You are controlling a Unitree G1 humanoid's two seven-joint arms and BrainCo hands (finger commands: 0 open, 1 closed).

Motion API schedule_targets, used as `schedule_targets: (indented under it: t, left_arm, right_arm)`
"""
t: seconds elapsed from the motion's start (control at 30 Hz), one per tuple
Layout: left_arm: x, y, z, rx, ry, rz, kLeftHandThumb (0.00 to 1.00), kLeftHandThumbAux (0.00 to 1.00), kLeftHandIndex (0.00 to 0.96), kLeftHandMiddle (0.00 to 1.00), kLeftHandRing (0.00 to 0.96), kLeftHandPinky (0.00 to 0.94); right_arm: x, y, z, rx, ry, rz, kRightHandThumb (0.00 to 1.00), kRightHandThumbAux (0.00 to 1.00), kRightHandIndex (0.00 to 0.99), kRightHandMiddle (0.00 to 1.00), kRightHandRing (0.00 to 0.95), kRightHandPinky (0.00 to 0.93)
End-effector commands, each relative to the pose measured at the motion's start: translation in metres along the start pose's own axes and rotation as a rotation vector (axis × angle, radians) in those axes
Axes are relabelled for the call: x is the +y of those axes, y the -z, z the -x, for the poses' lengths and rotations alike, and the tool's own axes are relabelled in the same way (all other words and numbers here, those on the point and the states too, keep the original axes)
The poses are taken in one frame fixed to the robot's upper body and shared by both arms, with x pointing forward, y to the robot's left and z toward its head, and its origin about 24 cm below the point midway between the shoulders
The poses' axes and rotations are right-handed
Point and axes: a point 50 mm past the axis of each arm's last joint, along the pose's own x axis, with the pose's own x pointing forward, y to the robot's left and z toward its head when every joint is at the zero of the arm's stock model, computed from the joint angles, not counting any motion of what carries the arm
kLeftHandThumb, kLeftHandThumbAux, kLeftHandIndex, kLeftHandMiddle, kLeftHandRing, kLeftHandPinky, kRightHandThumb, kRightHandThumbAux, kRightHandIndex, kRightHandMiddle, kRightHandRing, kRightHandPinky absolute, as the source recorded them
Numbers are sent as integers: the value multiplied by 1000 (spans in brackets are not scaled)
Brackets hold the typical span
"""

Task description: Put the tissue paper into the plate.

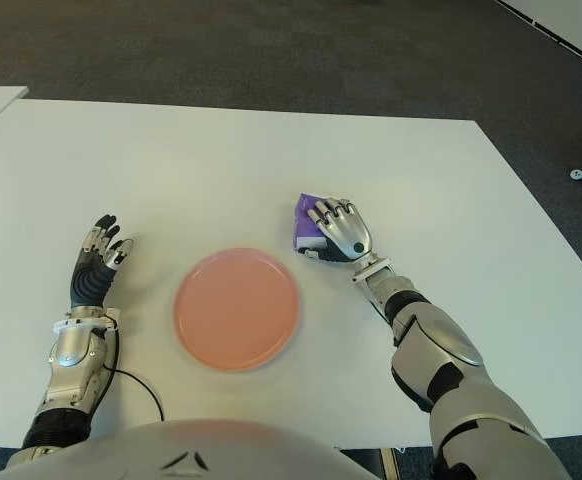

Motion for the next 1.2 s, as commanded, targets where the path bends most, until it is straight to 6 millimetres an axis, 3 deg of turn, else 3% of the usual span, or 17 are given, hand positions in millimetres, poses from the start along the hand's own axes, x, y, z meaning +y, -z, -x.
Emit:
schedule_targets:
  t: [0.03, 0.07, 0.1, 0.2, 0.3, 1.03, 1.2]
  left_arm:
    - [1, 14, 10, 83, -6, -6, 0, 550, 0, 0, 0, 0]
    - [1, 14, 10, 84, -5, -7, 0, 549, 0, 0, 0, 0]
    - [1, 14, 10, 84, -5, -7, 0, 546, 0, 0, 0, 0]
    - [1, 14, 10, 85, -4, -8, 0, 539, 0, 0, 0, 0]
    - [1, 14, 10, 86, -4, -8, 0, 536, 0, 0, 0, 0]
    - [-2, 16, 7, 81, -12, -1, 0, 559, 3, 0, 0, 0]
    - [-2, 16, 6, 80, -13, 1, 0, 551, 0, 0, 0, 0]
  right_arm:
    - [23, -30, 37, -45, -197, -108, 950, 662, 371, 499, 533, 827]
    - [23, -30, 36, -38, -193, -114, 950, 662, 371, 500, 534, 828]
    - [23, -30, 36, -35, -191, -117, 915, 668, 379, 514, 640, 837]
    - [22, -31, 35, -24, -179, -128, 873, 676, 388, 531, 773, 847]
    - [22, -31, 34, -17, -171, -135, 859, 678, 391, 537, 818, 849]
    - [17, -29, 26, 65, -104, -218, 854, 677, 398, 544, 855, 853]
    - [-1, -5, 2, 154, 28, -271, 855, 676, 401, 544, 867, 853]
